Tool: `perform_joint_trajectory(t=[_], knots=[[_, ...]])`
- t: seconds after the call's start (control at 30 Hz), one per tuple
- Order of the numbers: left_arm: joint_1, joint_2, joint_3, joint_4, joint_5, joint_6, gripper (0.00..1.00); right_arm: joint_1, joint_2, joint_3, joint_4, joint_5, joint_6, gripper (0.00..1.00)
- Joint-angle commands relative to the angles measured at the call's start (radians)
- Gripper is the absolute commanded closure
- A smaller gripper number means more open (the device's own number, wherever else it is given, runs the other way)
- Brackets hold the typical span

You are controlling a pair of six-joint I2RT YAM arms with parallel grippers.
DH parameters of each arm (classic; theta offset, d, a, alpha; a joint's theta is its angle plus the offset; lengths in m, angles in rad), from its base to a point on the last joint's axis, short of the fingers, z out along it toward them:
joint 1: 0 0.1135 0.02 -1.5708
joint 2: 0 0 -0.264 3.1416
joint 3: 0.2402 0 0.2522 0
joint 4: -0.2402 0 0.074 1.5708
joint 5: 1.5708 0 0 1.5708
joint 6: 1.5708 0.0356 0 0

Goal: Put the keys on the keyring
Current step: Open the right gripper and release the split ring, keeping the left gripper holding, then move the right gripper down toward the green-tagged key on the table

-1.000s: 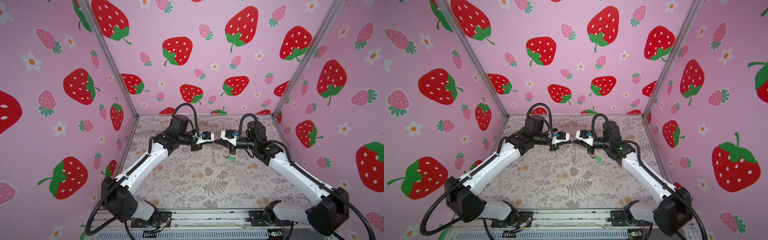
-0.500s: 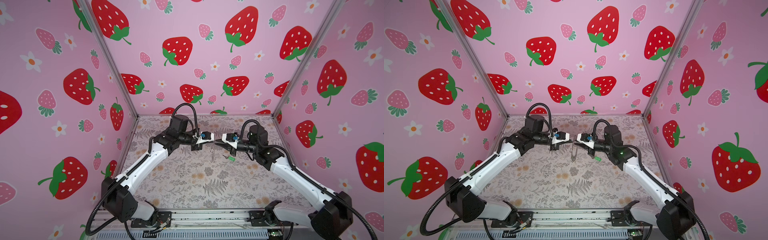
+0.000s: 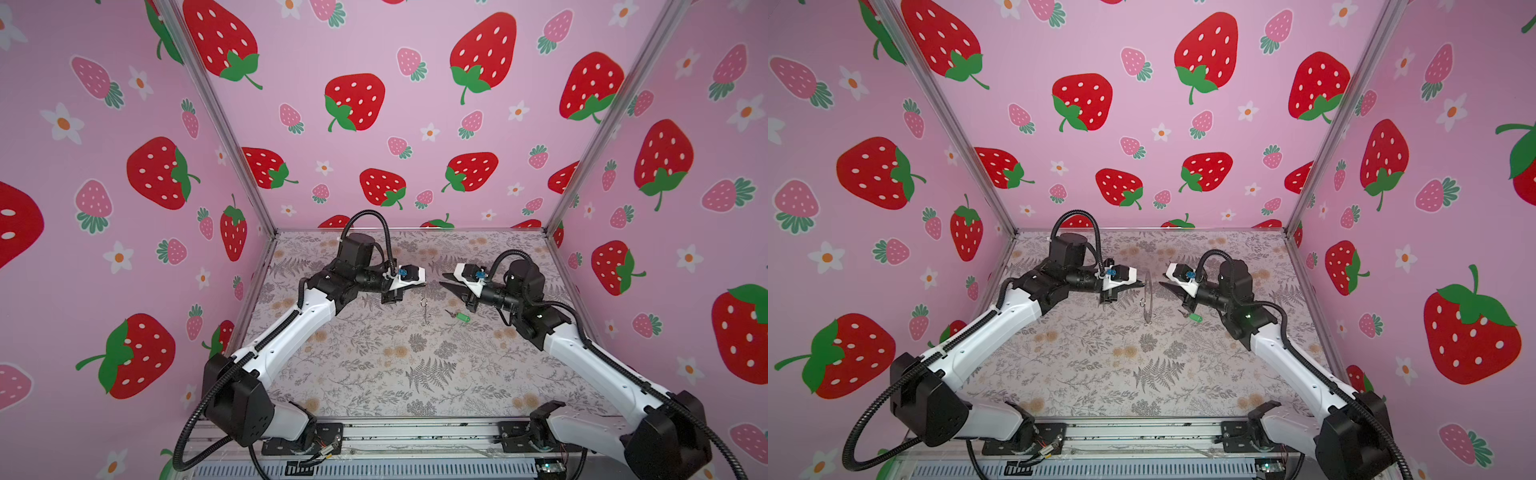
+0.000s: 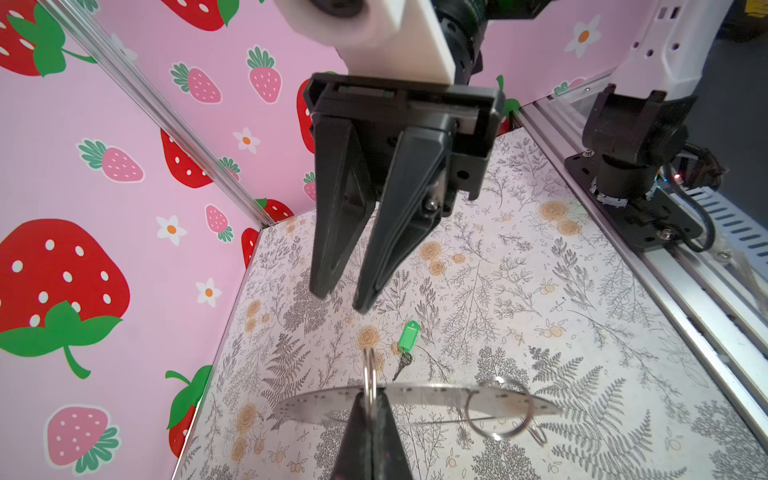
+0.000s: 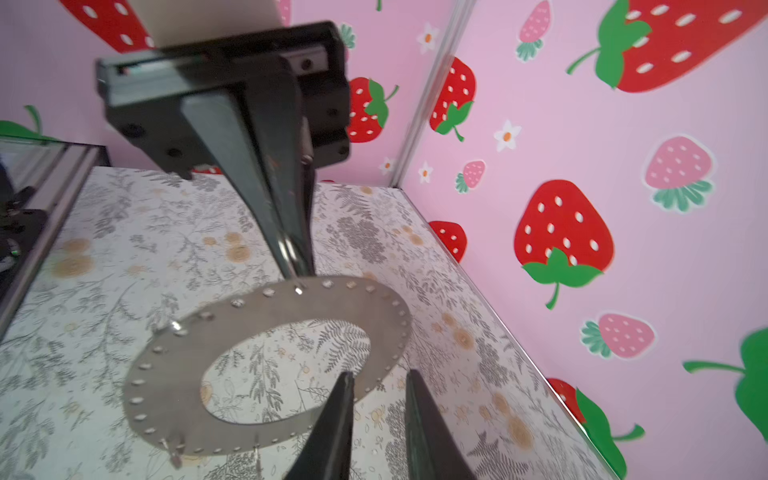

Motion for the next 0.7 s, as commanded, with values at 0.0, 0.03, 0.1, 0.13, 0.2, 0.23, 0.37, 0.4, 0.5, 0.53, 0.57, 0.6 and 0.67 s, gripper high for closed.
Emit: perform_joint_trajectory(t=[0.0,0.03,0.1,0.13,0.2,0.23,0.37,0.4,0.5,0.53,0.57,0.6,0.67], knots=[[0.012,-0.034,-0.030,0.066,0.031,-0.025,1.00,-0.044,-0.005,-0.063,0.105,0.144,0.211,0.74],[0.014,-0.035,-0.042,0.078,0.027,-0.031,1.00,-0.055,0.007,-0.079,0.100,0.173,0.254,0.74],[0.013,-0.039,-0.063,0.102,0.019,-0.046,1.00,-0.075,0.037,-0.091,0.043,0.247,0.353,0.75],[0.013,-0.039,-0.073,0.107,0.013,-0.049,1.00,-0.082,0.053,-0.095,0.012,0.281,0.393,0.76],[0.014,-0.041,-0.086,0.118,0.000,-0.053,1.00,-0.087,0.085,-0.106,-0.032,0.344,0.449,0.76],[0.014,-0.043,-0.095,0.125,-0.005,-0.053,1.00,-0.087,0.107,-0.113,-0.051,0.375,0.487,0.77],[0.015,-0.043,-0.117,0.139,-0.015,-0.052,1.00,-0.087,0.230,-0.117,-0.125,0.433,0.600,0.80],[0.014,-0.041,-0.120,0.139,-0.017,-0.052,1.00,-0.087,0.265,-0.094,-0.169,0.449,0.632,0.80],[0.015,-0.037,-0.123,0.142,-0.015,-0.055,1.00,-0.081,0.343,-0.047,-0.234,0.469,0.666,0.79],[0.016,-0.034,-0.123,0.147,-0.014,-0.056,1.00,-0.078,0.363,-0.036,-0.253,0.492,0.674,0.79],[0.015,-0.030,-0.123,0.148,-0.012,-0.057,1.00,-0.078,0.384,-0.022,-0.265,0.515,0.703,0.80],[0.015,-0.027,-0.122,0.146,-0.010,-0.058,1.00,-0.075,0.397,-0.016,-0.269,0.535,0.738,0.81],[0.015,-0.022,-0.121,0.148,-0.011,-0.058,1.00,-0.066,0.412,-0.024,-0.245,0.546,0.800,0.82]])
